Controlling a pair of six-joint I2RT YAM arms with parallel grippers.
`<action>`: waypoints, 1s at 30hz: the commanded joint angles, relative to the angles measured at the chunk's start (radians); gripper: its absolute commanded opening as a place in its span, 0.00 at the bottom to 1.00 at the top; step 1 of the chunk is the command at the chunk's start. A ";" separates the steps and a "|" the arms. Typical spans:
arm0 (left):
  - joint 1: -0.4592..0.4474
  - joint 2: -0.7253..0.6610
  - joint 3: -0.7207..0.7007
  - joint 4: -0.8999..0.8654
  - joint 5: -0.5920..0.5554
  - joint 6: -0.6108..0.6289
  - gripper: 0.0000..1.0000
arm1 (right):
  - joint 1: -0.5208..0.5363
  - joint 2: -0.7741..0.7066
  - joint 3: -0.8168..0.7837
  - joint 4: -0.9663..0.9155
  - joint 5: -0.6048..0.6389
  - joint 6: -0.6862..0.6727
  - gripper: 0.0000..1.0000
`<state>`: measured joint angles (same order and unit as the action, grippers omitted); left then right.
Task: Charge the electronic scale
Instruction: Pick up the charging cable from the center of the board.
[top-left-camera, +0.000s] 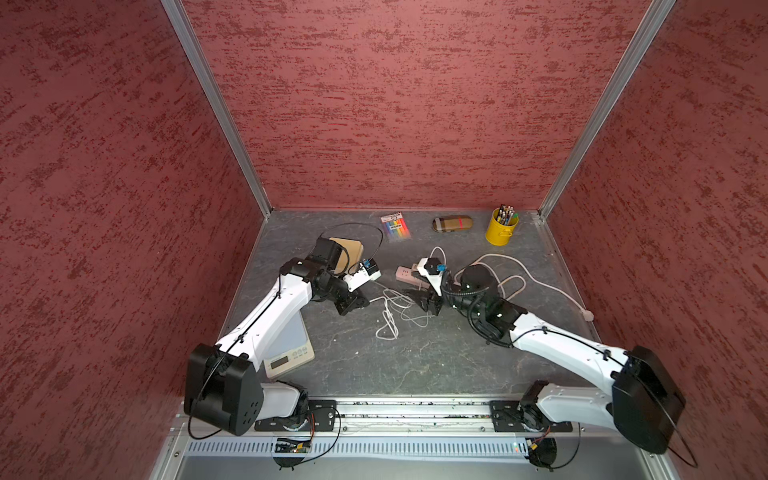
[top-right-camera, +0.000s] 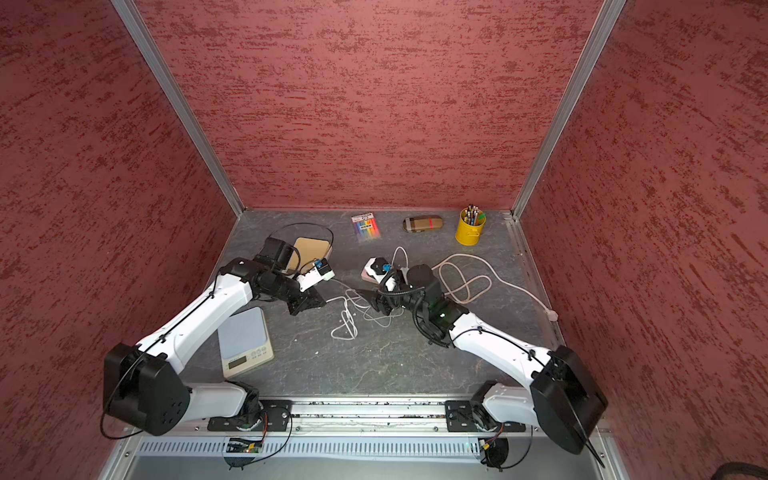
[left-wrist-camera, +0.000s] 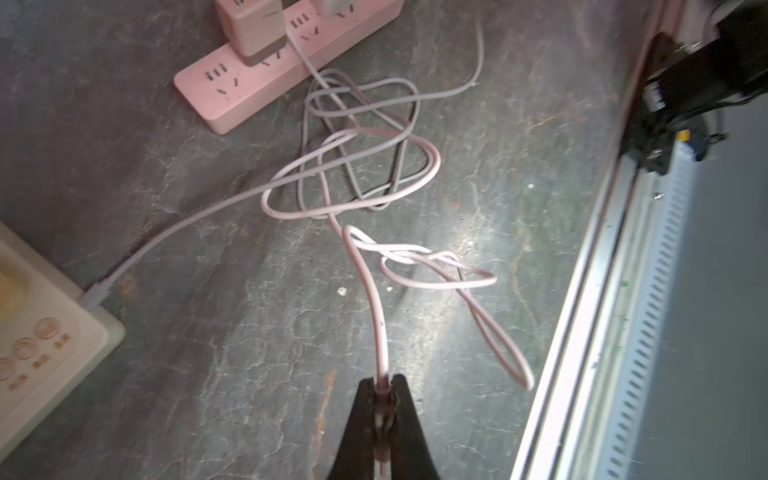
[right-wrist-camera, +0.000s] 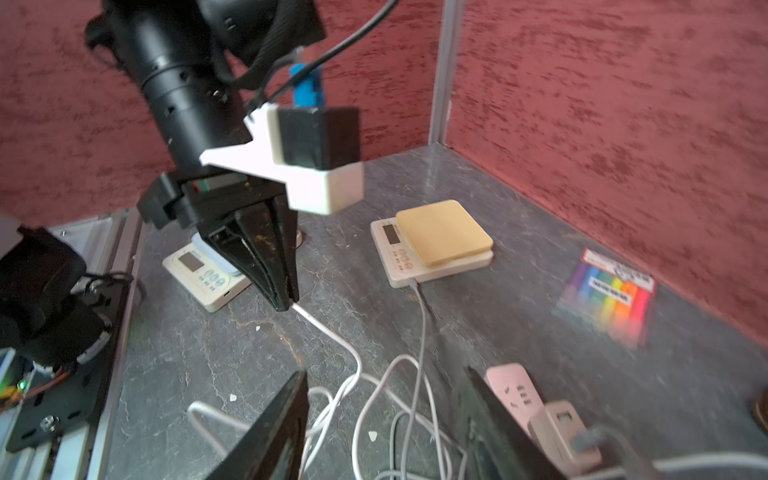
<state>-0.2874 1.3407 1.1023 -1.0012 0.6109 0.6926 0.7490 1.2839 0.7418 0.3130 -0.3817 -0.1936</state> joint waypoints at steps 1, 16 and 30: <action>0.033 -0.010 0.034 -0.124 0.203 0.018 0.00 | 0.046 0.064 0.060 0.043 -0.088 -0.227 0.60; 0.063 -0.004 0.079 -0.202 0.346 0.034 0.00 | 0.144 0.280 0.230 -0.081 -0.025 -0.440 0.43; 0.246 -0.389 -0.269 0.636 0.385 -0.735 0.56 | 0.138 0.273 0.158 0.079 0.033 -0.044 0.00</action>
<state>-0.0784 1.0187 0.9180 -0.7517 0.9684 0.3321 0.8921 1.5692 0.9241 0.3252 -0.3553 -0.3771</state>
